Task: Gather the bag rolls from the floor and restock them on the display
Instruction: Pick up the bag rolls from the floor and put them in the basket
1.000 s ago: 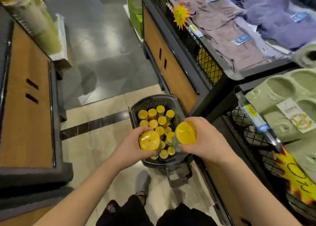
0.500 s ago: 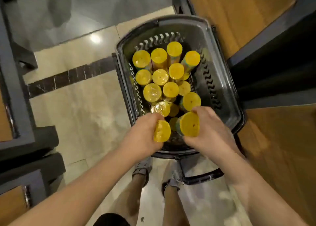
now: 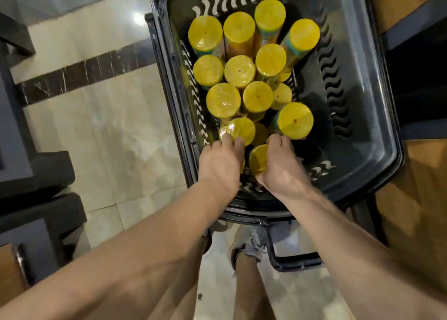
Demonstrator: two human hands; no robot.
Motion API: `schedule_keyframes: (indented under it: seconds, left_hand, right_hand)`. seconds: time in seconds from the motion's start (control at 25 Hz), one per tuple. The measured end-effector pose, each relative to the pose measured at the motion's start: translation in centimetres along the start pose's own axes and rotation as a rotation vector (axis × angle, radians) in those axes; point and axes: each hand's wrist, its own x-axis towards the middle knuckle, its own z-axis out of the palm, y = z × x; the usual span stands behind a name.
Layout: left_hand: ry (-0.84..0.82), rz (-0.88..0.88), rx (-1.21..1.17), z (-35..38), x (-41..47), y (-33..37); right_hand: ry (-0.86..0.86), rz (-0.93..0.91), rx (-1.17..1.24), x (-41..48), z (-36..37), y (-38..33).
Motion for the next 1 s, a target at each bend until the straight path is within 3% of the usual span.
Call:
schedule_keyframes:
  seconds: [0.28, 0.44, 0.64, 1.0]
  left_hand:
    - [-0.052, 0.019, 0.065, -0.1, 0.4, -0.1]
    - [-0.019, 0.052, 0.083, -4.6, -1.2, -0.9]
    - [0.080, 0.091, 0.080, -15.9, -6.0, -2.6]
    - [0.410, 0.330, 0.118, -45.9, -24.1, 0.1]
  right_hand:
    - [-0.127, -0.004, -0.039, 0.3, -0.9, 0.6]
    - [-0.050, -0.114, -0.046, -1.9, -5.6, -0.2]
    - [0.157, -0.195, -0.027, -7.0, -18.2, -3.5]
    - [0.510, -0.251, -0.224, -27.0, -47.3, -10.1]
